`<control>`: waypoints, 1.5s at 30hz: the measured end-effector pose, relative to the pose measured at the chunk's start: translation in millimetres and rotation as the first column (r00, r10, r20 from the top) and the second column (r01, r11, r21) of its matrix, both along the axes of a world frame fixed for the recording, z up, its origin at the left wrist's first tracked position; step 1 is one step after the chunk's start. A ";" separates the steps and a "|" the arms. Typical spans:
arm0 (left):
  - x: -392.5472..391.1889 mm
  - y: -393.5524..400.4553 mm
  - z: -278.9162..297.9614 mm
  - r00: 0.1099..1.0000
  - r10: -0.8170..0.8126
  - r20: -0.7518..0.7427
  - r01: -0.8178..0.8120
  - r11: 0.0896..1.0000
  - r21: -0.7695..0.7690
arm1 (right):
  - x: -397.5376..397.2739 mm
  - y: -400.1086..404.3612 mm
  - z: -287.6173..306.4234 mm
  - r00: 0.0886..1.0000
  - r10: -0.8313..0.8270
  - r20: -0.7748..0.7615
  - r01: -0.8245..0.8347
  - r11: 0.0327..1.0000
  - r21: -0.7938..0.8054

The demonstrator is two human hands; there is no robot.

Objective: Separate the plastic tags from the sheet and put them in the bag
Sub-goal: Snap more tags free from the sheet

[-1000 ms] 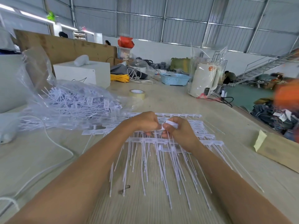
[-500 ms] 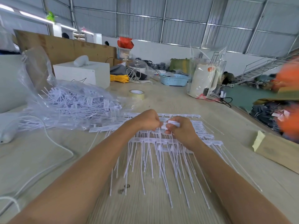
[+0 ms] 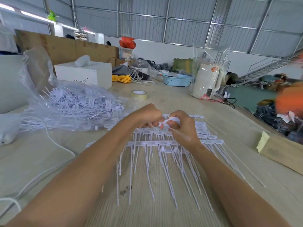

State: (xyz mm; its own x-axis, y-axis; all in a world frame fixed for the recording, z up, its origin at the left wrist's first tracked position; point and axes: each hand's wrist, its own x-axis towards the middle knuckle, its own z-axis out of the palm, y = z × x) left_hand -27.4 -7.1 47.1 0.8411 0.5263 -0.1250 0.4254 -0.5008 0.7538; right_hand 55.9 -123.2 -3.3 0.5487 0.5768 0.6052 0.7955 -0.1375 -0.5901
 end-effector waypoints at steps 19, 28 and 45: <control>5.2 -24.7 4.1 0.951 -0.273 0.143 0.191 0.886 0.424 | 43.8 -26.1 -4.5 0.532 0.165 -0.830 0.089 0.965 0.249; 10.4 7.1 -39.8 0.949 -0.303 0.082 0.291 0.947 0.136 | 54.2 -33.8 5.8 0.500 0.284 -0.818 -0.094 0.957 0.274; 9.3 9.8 -33.9 0.954 -0.202 0.222 0.188 0.979 0.082 | 16.7 -16.7 6.9 0.841 0.125 -0.526 -0.114 0.992 0.053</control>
State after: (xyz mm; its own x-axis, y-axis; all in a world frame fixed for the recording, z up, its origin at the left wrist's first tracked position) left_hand -18.1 2.7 13.2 0.9305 0.3499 0.1085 0.1355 -0.6039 0.7855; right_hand 72.6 -140.0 3.6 0.7158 0.6500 0.2553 0.3726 -0.0462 -0.9269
